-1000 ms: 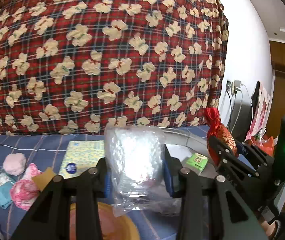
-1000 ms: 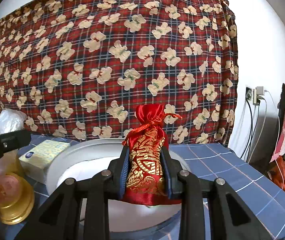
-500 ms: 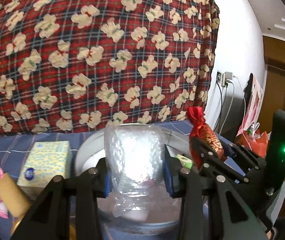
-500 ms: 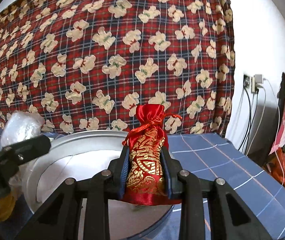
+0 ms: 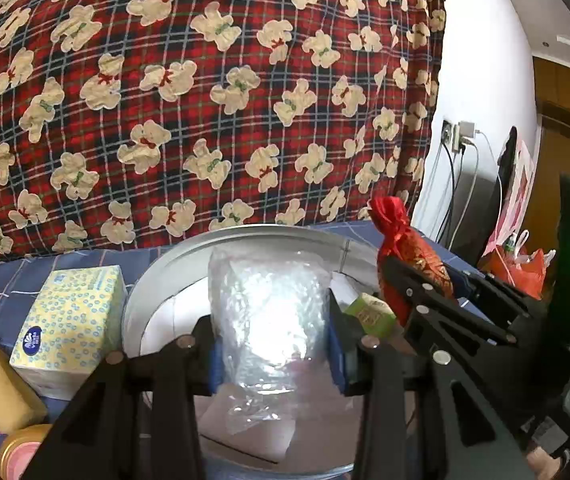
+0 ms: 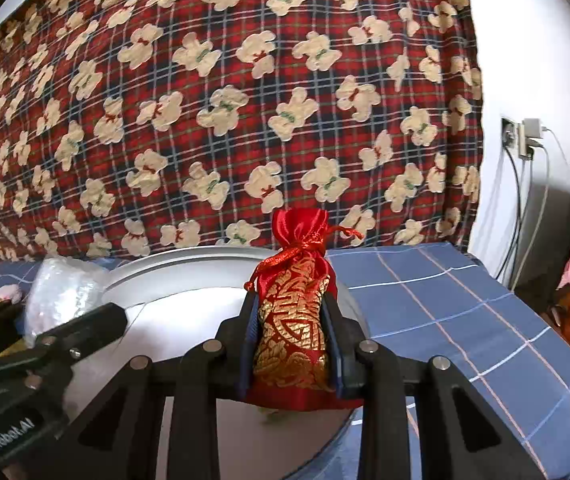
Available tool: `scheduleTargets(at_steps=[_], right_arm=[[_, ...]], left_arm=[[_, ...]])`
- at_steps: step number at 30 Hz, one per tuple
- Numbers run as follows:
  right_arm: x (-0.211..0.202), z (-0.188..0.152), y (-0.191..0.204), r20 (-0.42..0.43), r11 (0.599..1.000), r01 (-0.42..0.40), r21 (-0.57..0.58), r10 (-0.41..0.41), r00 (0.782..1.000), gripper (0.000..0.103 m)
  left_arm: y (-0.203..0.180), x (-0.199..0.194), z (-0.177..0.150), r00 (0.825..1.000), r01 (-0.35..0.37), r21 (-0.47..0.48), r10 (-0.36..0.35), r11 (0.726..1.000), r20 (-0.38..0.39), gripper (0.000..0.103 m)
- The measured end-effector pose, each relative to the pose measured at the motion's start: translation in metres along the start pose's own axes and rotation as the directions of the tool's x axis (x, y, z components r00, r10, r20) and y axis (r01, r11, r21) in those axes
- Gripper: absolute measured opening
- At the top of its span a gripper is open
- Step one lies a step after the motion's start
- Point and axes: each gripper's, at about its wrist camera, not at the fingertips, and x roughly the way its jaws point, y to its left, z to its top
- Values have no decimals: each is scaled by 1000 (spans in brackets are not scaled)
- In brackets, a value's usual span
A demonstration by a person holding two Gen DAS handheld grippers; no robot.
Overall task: Organize soft objects
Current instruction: 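Carry the wrapped bundle with the left tool while the right tool drops the red pouch into the tin, then withdraw both open tools from the tin back toward the pile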
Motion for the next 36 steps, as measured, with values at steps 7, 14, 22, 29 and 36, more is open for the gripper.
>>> scheduleTargets(at_steps=[7, 14, 22, 29, 36], right_arm=[[9, 1, 3, -39, 997, -80, -3, 80, 996, 33], [17, 0, 3, -76, 988, -152, 11, 152, 985, 41], [4, 1, -16, 5, 979, -167, 121, 168, 986, 73], [-17, 3, -23, 110, 989, -63, 136, 48, 993, 79], [-19, 2, -24, 113, 992, -15, 126, 0, 994, 79]], left_arm=[[-3, 6, -4, 999, -36, 26, 36, 999, -13, 39], [-2, 8, -5, 999, -41, 29, 42, 999, -24, 43], [7, 1, -5, 993, -113, -3, 113, 994, 15, 97], [10, -20, -4, 986, -131, -21, 133, 991, 101, 103], [-1, -20, -10, 982, -167, 66, 159, 984, 101, 103]])
